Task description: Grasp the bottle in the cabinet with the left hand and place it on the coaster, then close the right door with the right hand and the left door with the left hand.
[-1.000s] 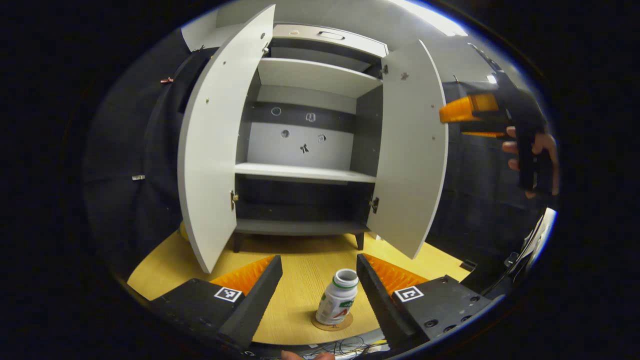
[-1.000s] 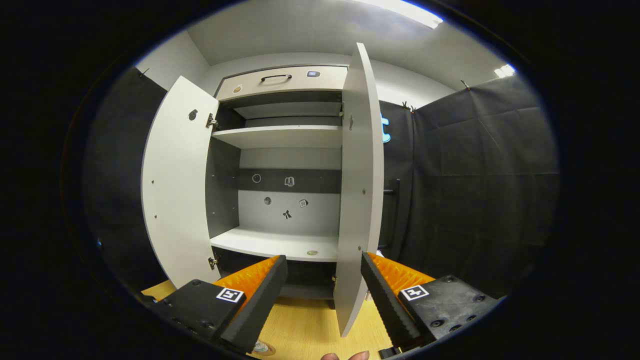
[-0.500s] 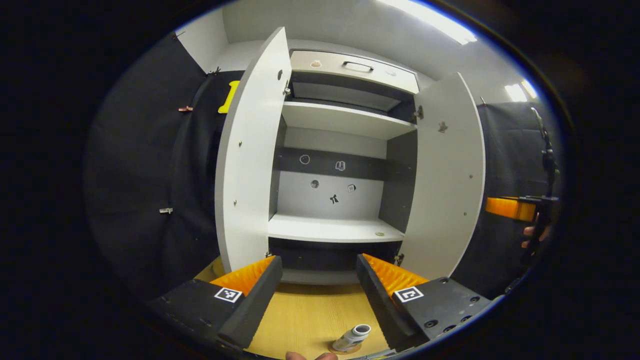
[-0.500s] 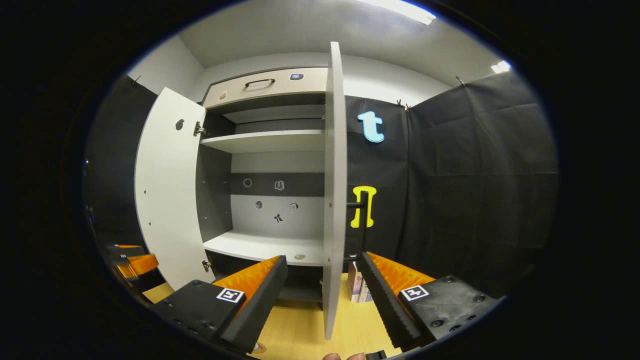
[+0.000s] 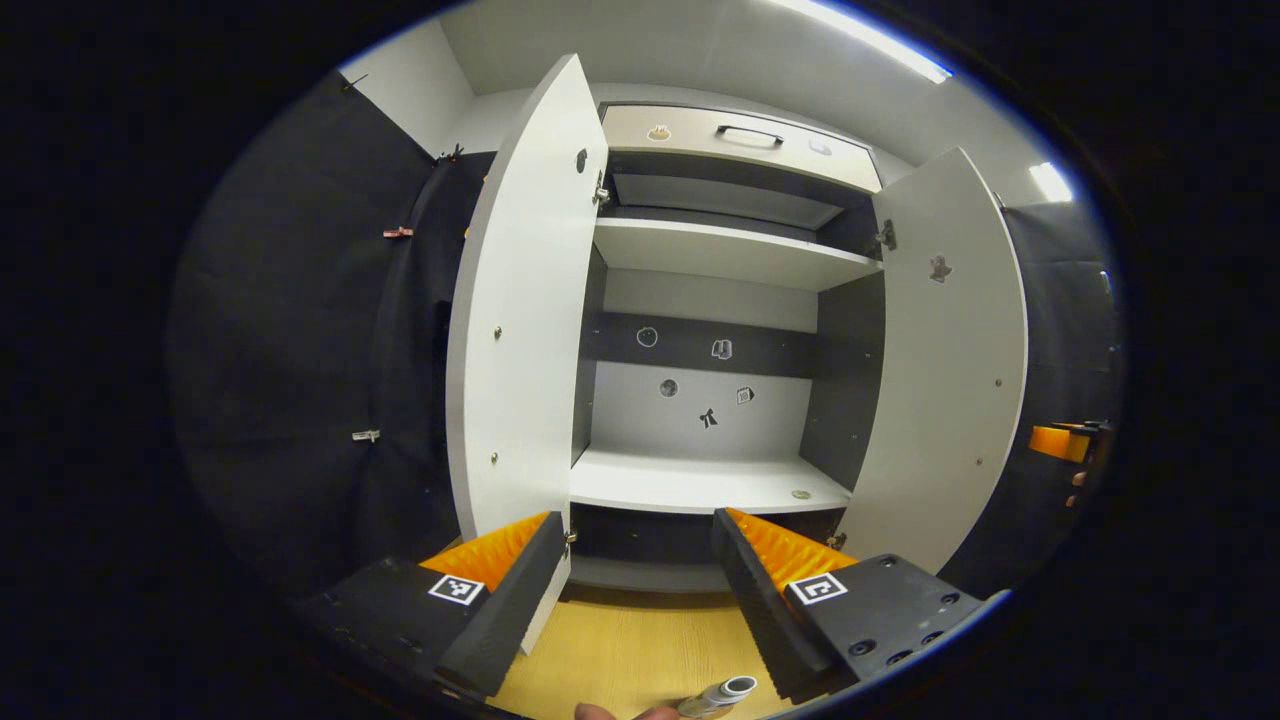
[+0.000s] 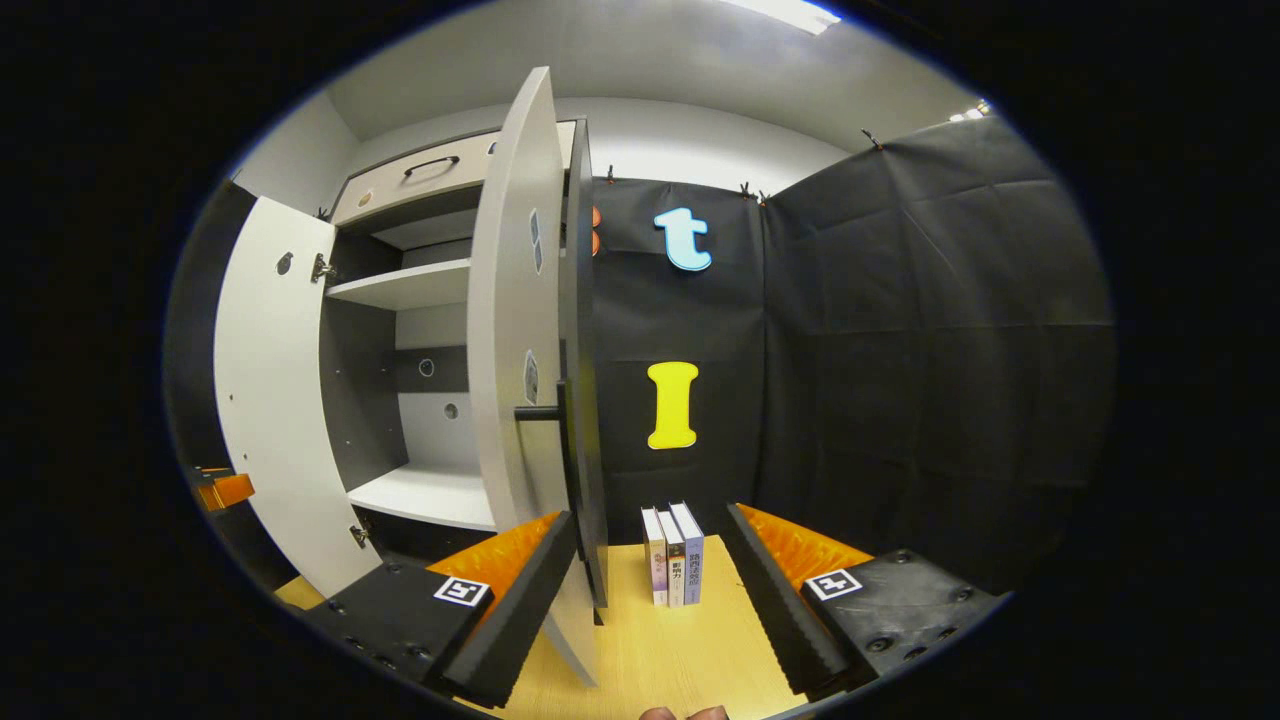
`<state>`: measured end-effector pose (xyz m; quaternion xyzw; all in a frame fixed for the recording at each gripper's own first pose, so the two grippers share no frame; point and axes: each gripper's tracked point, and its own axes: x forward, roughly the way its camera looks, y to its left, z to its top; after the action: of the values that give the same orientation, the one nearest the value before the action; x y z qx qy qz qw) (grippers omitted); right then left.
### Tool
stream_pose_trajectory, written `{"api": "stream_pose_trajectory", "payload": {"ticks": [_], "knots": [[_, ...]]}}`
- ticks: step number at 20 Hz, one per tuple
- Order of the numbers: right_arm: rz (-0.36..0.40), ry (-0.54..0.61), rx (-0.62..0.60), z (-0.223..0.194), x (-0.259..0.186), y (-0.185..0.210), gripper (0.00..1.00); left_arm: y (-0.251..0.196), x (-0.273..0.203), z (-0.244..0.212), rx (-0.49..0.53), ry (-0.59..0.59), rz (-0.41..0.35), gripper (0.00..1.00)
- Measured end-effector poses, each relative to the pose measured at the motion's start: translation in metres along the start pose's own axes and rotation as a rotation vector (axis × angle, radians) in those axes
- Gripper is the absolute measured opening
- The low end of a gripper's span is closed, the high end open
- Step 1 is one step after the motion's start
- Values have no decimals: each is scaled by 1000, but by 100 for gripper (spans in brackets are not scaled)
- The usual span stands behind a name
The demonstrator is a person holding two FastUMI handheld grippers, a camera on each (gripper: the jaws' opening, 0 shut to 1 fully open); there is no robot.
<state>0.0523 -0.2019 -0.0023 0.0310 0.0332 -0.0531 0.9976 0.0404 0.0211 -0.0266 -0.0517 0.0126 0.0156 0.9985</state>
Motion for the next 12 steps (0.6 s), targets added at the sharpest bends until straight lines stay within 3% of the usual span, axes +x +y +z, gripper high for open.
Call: {"api": "stream_pose_trajectory", "payload": {"ticks": [5,12], "knots": [[29,-1,1,1,28,1,99,-9,-1,6,35,-14,4,95],[68,21,17,-2,30,17,97,-19,4,11,48,-29,-10,95]]}}
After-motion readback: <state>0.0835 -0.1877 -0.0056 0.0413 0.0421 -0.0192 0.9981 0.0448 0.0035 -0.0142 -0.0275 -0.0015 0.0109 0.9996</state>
